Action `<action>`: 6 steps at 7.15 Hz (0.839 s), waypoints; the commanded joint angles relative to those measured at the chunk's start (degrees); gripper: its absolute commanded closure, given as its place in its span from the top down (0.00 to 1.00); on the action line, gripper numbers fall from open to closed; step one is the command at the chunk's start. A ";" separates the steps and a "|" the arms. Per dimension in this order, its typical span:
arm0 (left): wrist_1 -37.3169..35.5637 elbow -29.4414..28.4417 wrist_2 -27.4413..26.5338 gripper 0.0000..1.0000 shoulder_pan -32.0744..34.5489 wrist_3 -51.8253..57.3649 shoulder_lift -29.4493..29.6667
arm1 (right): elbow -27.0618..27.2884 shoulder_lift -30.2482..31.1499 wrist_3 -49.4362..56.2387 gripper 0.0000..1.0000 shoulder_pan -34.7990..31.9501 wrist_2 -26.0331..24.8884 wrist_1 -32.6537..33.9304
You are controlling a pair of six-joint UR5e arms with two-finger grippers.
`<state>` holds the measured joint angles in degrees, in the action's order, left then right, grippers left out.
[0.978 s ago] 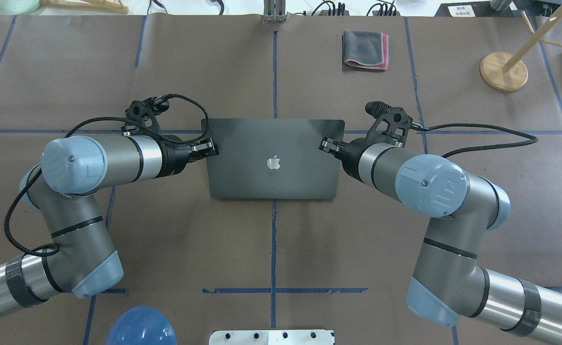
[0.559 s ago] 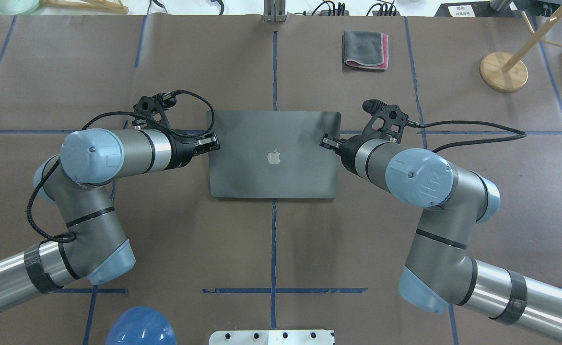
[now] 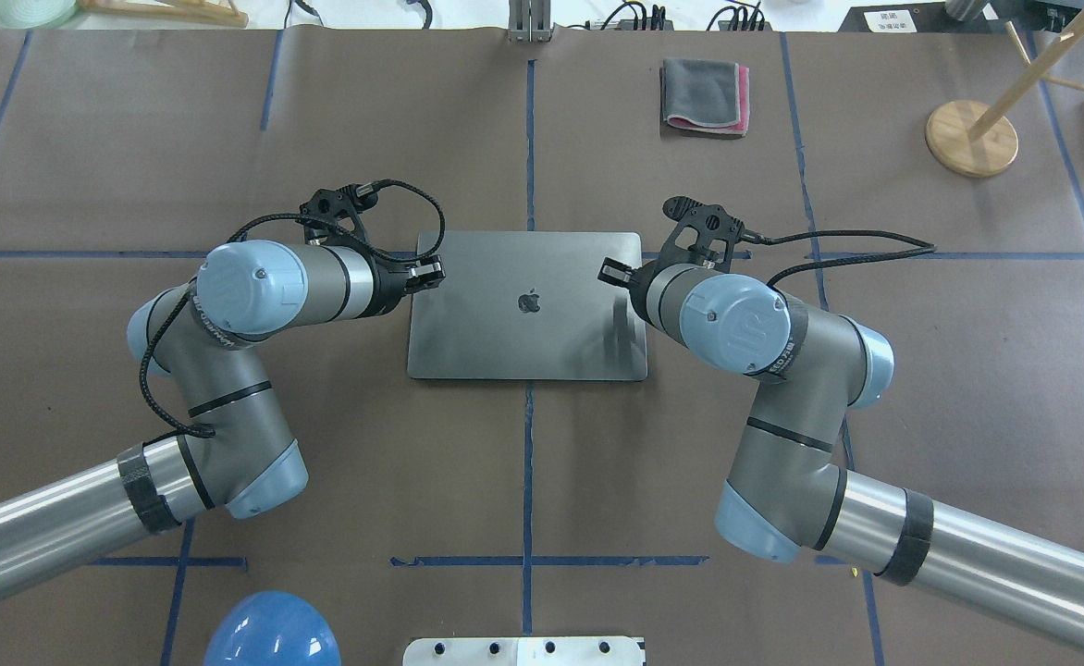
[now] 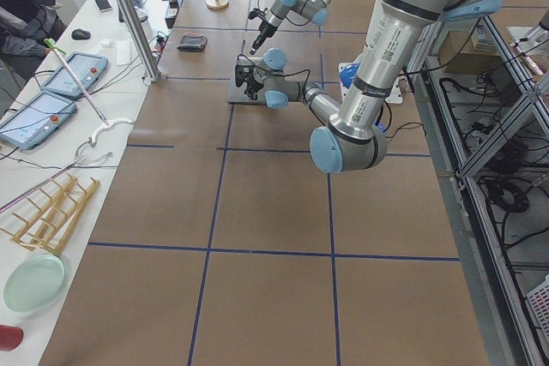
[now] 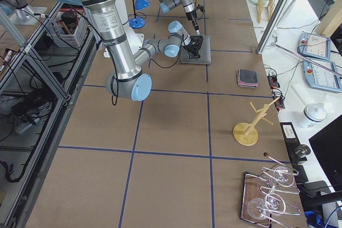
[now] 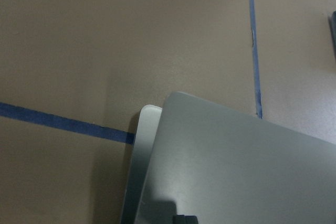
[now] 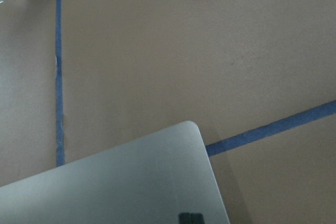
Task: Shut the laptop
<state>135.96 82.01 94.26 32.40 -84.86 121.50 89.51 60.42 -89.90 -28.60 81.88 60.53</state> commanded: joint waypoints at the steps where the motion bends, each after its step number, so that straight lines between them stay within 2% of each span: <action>1: -0.08 -0.98 1.88 0.03 1.25 1.71 1.10 | -0.92 -2.40 0.52 0.18 -3.10 10.50 3.43; 2: -0.25 -0.89 9.03 0.58 3.96 1.80 1.02 | -0.83 -2.67 1.04 0.93 -3.74 12.49 5.28; 3: -0.69 -0.72 15.10 0.86 6.42 2.15 0.67 | -0.40 -2.33 1.39 0.99 -3.83 12.95 5.48; 4: -2.09 0.15 16.38 0.99 7.14 2.07 0.15 | 0.57 -1.98 3.05 0.99 -4.09 14.17 7.83; 6: -15.29 10.12 17.88 0.99 7.59 6.24 -5.72 | 7.30 -1.62 14.08 0.99 -5.14 16.03 21.40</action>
<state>128.57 86.33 110.71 39.46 -81.69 118.99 92.73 58.52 -82.13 -33.12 97.04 73.91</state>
